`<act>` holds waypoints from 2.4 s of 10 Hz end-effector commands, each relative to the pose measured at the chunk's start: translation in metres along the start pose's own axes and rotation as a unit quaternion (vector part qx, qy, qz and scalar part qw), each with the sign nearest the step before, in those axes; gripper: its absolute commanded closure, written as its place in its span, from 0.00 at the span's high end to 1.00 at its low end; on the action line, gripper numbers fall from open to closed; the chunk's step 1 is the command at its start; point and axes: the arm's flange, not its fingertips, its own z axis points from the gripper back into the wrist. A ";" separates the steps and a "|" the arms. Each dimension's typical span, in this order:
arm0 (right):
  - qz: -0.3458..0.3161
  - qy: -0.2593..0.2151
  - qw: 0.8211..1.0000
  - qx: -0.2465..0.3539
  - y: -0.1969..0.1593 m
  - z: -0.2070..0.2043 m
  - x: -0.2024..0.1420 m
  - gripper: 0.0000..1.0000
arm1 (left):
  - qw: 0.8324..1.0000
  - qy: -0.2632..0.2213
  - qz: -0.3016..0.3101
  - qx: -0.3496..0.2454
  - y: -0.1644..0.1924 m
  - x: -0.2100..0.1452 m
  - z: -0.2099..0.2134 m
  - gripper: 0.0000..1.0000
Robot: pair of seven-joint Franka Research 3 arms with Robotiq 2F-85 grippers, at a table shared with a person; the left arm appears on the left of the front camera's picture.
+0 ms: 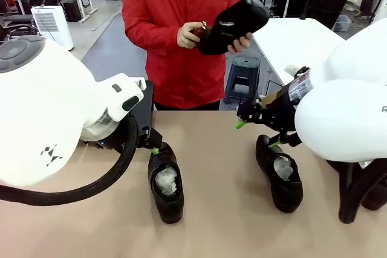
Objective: Organize the shoes by placing them on the stand.
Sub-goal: Place the Shoe from the middle of the table onto the Shoes Stand.
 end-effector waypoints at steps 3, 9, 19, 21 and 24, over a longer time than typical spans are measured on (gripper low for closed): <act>-0.014 -0.044 0.996 -0.081 -0.026 0.043 0.017 1.00 | 0.992 0.071 0.102 0.025 -0.068 0.001 -0.010 1.00; 0.001 -0.035 0.997 -0.074 -0.034 0.040 0.028 1.00 | 0.985 0.109 0.131 0.039 -0.104 0.025 -0.056 1.00; 0.001 -0.035 0.997 -0.074 -0.034 0.040 0.028 1.00 | 0.960 0.136 0.220 0.108 -0.114 0.046 -0.147 1.00; 0.001 -0.035 0.997 -0.074 -0.034 0.040 0.028 1.00 | 0.959 0.128 0.215 0.134 -0.109 0.046 -0.155 0.85; 0.001 -0.035 0.997 -0.074 -0.034 0.040 0.028 1.00 | 0.957 0.134 0.215 0.142 -0.107 0.045 -0.160 0.31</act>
